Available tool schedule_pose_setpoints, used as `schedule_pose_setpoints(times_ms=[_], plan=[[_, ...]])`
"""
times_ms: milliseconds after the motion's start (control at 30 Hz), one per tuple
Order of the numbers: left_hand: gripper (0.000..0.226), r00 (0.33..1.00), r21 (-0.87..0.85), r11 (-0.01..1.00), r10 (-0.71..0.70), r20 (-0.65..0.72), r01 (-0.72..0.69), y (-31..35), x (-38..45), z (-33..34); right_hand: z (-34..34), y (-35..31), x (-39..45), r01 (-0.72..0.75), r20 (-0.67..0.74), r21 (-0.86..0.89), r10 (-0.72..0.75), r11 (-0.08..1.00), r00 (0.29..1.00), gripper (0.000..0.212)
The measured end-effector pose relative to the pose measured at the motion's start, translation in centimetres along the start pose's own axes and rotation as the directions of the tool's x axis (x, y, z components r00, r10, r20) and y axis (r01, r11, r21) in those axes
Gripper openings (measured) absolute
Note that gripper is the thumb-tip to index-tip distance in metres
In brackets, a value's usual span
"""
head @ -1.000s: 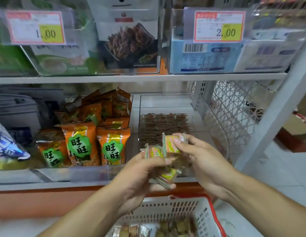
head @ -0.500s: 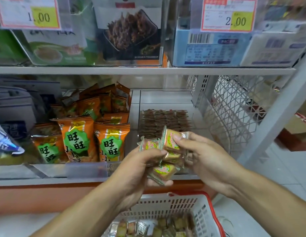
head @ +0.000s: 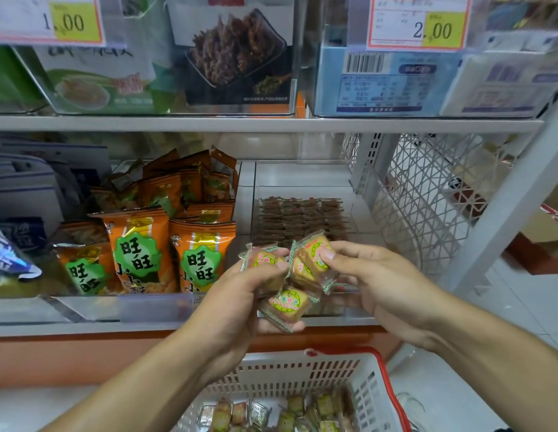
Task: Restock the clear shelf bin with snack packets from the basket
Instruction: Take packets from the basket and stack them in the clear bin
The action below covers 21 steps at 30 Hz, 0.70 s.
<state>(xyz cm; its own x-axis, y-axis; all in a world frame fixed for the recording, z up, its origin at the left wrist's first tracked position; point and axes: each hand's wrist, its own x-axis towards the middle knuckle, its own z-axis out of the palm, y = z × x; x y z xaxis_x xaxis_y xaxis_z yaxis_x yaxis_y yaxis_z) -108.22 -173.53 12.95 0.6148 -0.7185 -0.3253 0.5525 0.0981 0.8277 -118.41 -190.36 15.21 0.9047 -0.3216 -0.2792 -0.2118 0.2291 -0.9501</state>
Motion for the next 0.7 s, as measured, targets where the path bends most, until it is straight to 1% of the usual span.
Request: schedule_pose_setpoints(times_ms=[133,300,367,467,600,700], plan=[[0.047,0.999,0.056,0.998,0.038,-0.032,-0.036,-0.5,-0.1,0.2,0.7,0.4,-0.1,-0.002,-0.044,0.070,0.005,0.998,0.999,0.017],[0.040,0.995,0.068,0.996,0.055,-0.079,-0.050,-0.7,0.1,0.0,0.6,-0.3,-0.1,-0.021,-0.074,0.143,0.032,0.990,0.997,0.013],[0.041,0.996,0.062,0.997,0.053,-0.076,-0.048,-0.5,0.2,-0.1,0.1,-0.7,-0.1,-0.020,-0.072,0.125,0.029,0.992,0.997,0.014],[0.048,0.996,0.044,0.998,0.057,-0.065,-0.054,-0.2,0.2,-0.1,-0.4,-1.0,-0.1,0.005,-0.109,0.042,-0.001,0.999,0.994,0.021],[0.033,0.996,0.003,0.999,0.035,-0.086,-0.035,-0.1,0.0,0.0,-0.4,-1.5,-0.1,0.047,-0.150,0.018,-0.044,0.999,0.988,0.020],[0.029,0.992,-0.010,1.000,0.023,-0.121,-0.024,0.0,0.1,-0.1,-0.7,-2.0,-0.1,0.104,-0.169,0.085,-0.088,0.991,0.982,0.032]])
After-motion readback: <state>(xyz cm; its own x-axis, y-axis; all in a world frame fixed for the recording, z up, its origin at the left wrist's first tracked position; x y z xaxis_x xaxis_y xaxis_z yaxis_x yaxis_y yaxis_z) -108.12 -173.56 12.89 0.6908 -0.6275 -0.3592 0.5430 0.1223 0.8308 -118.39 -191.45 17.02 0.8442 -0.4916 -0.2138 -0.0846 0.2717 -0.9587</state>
